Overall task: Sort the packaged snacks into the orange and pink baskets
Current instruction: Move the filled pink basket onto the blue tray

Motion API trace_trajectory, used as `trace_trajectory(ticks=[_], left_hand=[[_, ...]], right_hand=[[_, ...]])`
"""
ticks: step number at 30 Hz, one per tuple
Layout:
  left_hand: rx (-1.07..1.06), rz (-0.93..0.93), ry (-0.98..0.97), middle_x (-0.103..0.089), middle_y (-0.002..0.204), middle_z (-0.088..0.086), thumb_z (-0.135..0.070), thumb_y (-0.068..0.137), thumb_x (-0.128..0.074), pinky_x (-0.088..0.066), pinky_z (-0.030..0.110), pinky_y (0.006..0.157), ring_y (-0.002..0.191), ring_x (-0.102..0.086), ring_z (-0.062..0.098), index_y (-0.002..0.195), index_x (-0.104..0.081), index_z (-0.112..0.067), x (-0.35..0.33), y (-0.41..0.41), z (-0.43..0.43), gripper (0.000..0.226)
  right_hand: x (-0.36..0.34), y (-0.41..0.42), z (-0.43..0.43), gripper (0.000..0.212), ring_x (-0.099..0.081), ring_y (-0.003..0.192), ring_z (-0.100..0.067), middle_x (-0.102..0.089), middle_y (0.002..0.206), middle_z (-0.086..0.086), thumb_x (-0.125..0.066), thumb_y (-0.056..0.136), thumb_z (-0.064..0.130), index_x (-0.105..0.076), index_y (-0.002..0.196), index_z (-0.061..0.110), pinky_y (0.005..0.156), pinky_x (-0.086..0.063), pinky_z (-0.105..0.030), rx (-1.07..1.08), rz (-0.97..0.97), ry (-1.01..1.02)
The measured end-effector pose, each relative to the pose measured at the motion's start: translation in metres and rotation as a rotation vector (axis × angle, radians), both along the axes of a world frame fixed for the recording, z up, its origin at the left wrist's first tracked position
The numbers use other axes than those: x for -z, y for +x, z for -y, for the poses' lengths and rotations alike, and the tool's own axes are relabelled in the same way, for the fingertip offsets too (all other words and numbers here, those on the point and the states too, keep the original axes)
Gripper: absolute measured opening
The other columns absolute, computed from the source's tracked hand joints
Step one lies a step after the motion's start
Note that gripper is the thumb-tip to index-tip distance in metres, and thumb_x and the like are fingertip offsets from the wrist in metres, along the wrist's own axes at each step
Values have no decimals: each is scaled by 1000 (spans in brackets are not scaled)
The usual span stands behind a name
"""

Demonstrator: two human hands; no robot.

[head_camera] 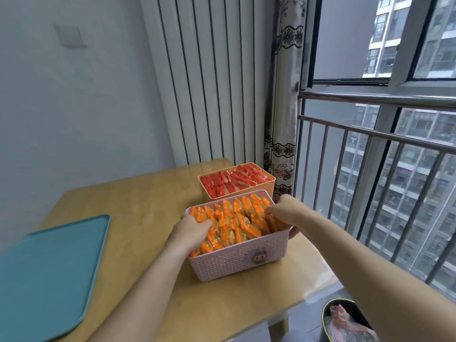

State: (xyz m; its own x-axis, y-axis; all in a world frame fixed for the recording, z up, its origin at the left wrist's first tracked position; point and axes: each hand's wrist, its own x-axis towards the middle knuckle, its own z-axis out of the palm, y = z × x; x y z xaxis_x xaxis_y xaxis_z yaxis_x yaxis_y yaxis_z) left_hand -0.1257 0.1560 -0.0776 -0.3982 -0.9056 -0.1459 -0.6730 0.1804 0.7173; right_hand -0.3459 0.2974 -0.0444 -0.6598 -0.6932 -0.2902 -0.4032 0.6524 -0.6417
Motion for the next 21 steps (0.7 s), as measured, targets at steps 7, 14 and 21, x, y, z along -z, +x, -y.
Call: trace_trajectory(ticks=[7, 14, 21], left_hand=[[-47, -93, -103, -75, 88, -6, -60, 82, -53, -62, 37, 71, 71, -75, 14, 125, -54, -35, -37, 62, 0, 50], [-270, -132, -174, -72, 102, -3, -56, 88, -54, -59, 39, 80, 86, -71, 18, 124, -54, -30, -66, 160, 24, 44], [-539, -396, -104, -70, 82, 4, -25, 96, -60, -46, 30, 66, 83, -67, 25, 82, -68, -17, -73, 276, 62, 18]], right_hand=[[-48, 71, 2, 30, -74, 86, -35, -68, 103, -17, -52, 100, 30, -56, 114, 4, 67, -65, -48, -115, -45, -82], [-62, 153, 52, 28, -73, 81, -28, -65, 96, -11, -54, 101, 35, -50, 114, 10, 68, -66, -43, -219, 18, -167], [-56, 252, 137, 24, -75, 75, -28, -68, 91, -12, -53, 101, 34, -54, 105, 11, 66, -66, -42, -350, 62, -182]])
